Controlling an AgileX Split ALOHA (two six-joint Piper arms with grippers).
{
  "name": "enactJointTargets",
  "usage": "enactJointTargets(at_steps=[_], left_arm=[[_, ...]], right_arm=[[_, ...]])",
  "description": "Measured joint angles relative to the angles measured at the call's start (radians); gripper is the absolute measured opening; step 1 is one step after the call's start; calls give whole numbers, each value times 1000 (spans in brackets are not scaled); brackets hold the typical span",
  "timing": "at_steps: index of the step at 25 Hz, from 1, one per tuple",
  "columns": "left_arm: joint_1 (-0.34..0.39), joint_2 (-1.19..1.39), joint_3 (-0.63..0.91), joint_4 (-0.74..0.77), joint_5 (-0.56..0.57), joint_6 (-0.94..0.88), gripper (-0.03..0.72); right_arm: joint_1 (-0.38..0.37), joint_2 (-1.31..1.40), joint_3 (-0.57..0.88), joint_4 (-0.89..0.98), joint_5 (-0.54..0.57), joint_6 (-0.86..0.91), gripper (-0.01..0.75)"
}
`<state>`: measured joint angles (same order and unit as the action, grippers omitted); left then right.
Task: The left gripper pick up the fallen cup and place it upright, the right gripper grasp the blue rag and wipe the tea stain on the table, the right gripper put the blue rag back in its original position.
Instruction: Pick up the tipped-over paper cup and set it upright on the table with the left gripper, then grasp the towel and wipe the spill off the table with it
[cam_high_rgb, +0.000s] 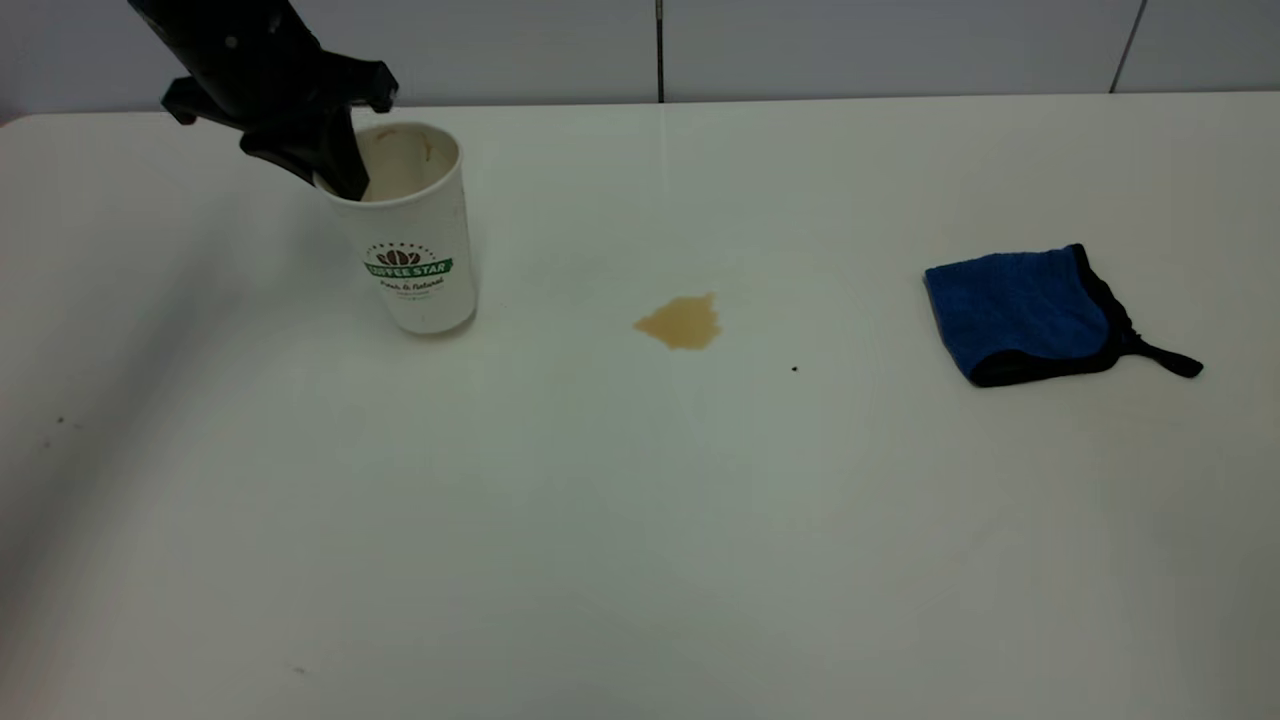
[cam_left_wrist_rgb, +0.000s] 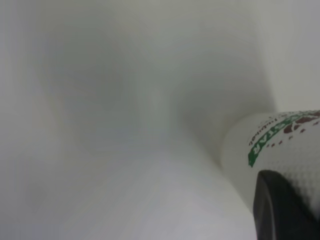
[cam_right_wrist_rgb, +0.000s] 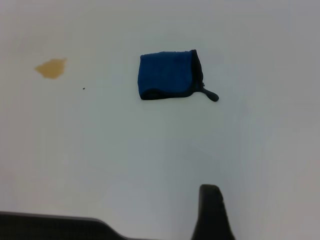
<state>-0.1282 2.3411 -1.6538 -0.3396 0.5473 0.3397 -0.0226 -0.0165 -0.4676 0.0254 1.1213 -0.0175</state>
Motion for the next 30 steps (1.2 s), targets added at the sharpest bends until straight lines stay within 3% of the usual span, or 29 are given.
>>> enactJointTargets(at_steps=[13,24,30], left_arm=[[1,38,0,-32,-53,23,40],[1,4,0,-33,-41,23,267],[1,-94,0,-28,-16,23,296]], right_arm=[[0,0,0,0,0,0,573],[0,0,0,0,0,0,573],[0,0,0,0,-1,0,573]])
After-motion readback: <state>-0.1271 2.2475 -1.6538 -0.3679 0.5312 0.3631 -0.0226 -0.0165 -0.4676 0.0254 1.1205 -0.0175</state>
